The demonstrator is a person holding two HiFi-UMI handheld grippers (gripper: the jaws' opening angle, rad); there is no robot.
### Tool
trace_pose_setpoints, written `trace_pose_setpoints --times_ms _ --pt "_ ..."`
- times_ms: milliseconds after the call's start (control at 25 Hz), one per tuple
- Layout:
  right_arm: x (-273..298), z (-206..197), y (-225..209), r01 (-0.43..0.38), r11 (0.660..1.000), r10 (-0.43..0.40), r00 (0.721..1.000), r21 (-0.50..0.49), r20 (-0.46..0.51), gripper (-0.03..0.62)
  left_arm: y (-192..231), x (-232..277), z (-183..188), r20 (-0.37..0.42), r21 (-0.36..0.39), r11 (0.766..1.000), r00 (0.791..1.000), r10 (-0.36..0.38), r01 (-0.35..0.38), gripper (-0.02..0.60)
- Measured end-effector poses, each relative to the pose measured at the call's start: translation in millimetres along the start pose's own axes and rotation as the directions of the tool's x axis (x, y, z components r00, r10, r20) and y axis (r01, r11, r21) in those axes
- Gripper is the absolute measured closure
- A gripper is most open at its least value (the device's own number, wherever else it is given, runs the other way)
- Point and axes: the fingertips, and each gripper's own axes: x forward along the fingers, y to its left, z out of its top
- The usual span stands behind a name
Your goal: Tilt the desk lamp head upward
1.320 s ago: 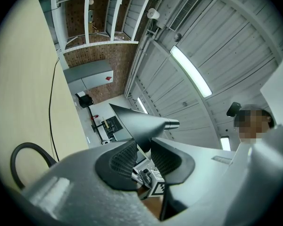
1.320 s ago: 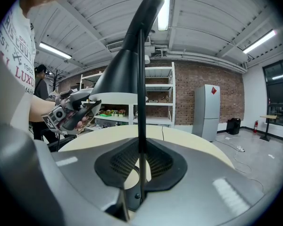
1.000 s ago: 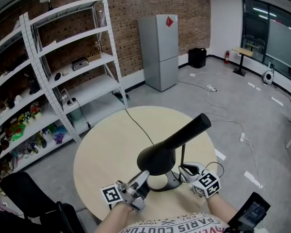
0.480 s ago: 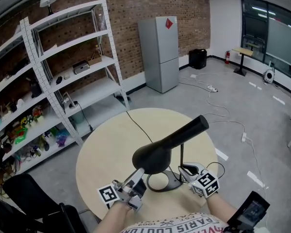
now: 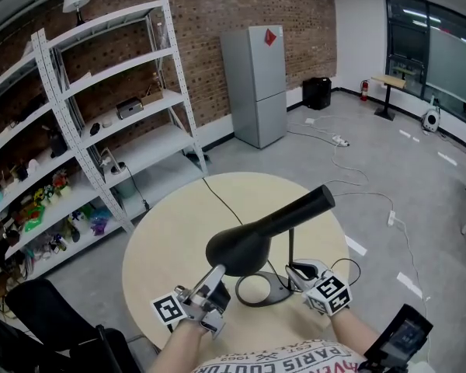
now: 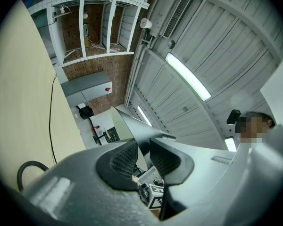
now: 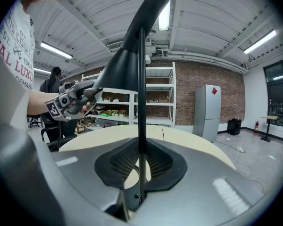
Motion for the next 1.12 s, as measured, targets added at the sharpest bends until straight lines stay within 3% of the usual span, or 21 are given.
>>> trace_pose_setpoints --times_ms 1120 --pt "0 -5 1 0.011 1.000 -0.011 1.000 0.005 -0.001 0.551 -34 5 44 0.063 0.124 0.992 0.997 -0.037 0.029 0.523"
